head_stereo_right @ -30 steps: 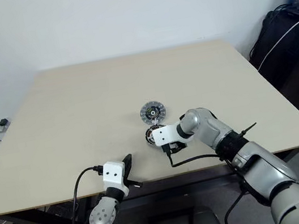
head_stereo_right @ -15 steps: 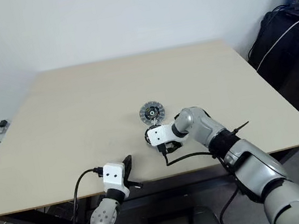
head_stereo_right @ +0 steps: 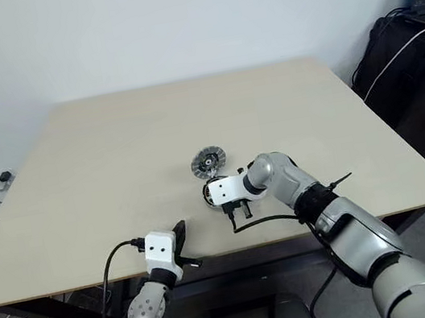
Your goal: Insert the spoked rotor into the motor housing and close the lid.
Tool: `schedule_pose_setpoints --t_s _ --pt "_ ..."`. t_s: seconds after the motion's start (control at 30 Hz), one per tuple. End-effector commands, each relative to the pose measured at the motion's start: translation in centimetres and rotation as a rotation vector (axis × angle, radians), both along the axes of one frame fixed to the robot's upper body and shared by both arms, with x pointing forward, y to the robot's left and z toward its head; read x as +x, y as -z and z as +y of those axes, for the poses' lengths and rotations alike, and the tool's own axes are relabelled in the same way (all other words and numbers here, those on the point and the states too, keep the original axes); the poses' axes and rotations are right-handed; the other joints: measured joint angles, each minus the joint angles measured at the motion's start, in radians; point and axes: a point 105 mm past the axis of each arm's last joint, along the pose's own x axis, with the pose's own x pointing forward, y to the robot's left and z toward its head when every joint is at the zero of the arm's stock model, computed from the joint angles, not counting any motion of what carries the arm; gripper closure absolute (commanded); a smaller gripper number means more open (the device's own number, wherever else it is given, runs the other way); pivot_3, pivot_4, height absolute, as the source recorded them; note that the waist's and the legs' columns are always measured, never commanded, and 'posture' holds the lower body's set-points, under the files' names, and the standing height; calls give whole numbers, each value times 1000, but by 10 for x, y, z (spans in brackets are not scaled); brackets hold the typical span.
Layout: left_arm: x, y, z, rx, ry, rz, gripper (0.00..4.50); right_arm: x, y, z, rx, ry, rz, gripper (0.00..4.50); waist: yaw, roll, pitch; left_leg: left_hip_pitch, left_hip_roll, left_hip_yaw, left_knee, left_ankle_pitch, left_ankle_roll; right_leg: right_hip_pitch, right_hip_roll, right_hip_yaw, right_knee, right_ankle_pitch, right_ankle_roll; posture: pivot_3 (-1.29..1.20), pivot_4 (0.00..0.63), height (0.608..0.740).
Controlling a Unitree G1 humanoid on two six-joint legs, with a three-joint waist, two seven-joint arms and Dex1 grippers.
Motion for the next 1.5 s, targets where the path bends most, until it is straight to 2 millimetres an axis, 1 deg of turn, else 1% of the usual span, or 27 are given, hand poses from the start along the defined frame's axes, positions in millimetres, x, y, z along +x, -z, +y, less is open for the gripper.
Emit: schedule_pose_setpoints --t_s 0.03,0.13,0.23,0.37,0.5,0.6,0.7,0.83,0.93,1.13,1.2,1.23,1.37,1.5 --pt "5 -13 -1 -8 2 -57 4500 9 -9 -7 67 115 -15 4392 1 0 0 0 0 0 0 0 0 0 0 0 0 0 0 0 0 740" --pt "4 -12 -1 -11 1 -53 4500 2 -15 -8 146 172 8 4392 5 0 0 -1 0 0 0 0 0 0 -1 0 0 0 0 0 0 740" --pt "3 -11 -2 -13 -1 -50 4500 -8 -19 -9 180 223 19 4392 7 0 0 -3 0 -1 0 0 1 -3 -1 0 -1 0 -1 0 0 740" --pt "1 -10 -2 -17 -4 -42 4500 -25 -24 -9 242 370 59 4394 8 0 0 -5 -1 -1 0 -2 1 -4 -1 -1 -2 -1 -2 0 0 740" --pt "0 -9 -2 -20 -1 -35 4500 -40 -28 -2 303 511 126 4394 8 1 0 -5 0 -2 0 -2 1 -4 -2 -2 -2 -2 -2 0 0 740" --pt "0 -8 -4 -23 6 -28 4500 -50 -34 8 353 588 171 4395 6 1 1 -5 0 -3 0 -2 1 -3 -2 -3 -2 -2 -2 0 0 740" --pt "-1 -7 -5 -24 11 -25 4500 -48 -40 16 406 706 207 4395 4 1 2 -5 0 -3 0 -2 1 -4 -2 -3 -2 -2 -2 0 0 740" --pt "-1 -7 -6 -25 13 -23 4500 -40 -40 21 437 861 244 4395 4 1 2 -6 0 -4 0 -2 1 -4 -2 -3 -2 -2 -2 0 0 740" --pt "-1 -7 -5 -24 10 -20 4500 -32 -35 21 444 967 246 4395 4 1 3 -6 -1 -4 0 -2 1 -4 -2 -4 -3 -1 -2 0 0 740" --pt "-2 -6 -3 -23 1 -18 4500 -25 -21 25 412 1047 253 4395 3 2 3 -6 -1 -4 0 -2 1 -4 -2 -4 -3 -2 -2 0 0 740" --pt "-2 -6 -3 -22 -1 -18 4500 -24 -19 29 412 1053 267 3650 3 2 3 -6 -1 -4 0 -2 1 -3 -2 -4 -3 -2 -2 0 0 740" --pt "-2 -7 -2 -21 -2 -19 4500 -24 -19 32 411 1045 268 3373 3 2 3 -6 -1 -4 0 -2 1 -3 -2 -4 -3 -1 -2 0 0 740" --pt "-1 -7 -1 -19 -4 -20 4500 -25 -28 45 440 992 264 2107 0 2 4 -6 -1 -4 0 -2 1 -3 -2 -3 -3 -1 -2 0 0 740" --pt "-1 -7 -1 -19 -3 -19 4500 -22 -53 52 495 883 213 2107 -1 2 4 -6 -1 -4 0 -2 1 -3 -2 -4 -3 -2 -2 0 0 740"
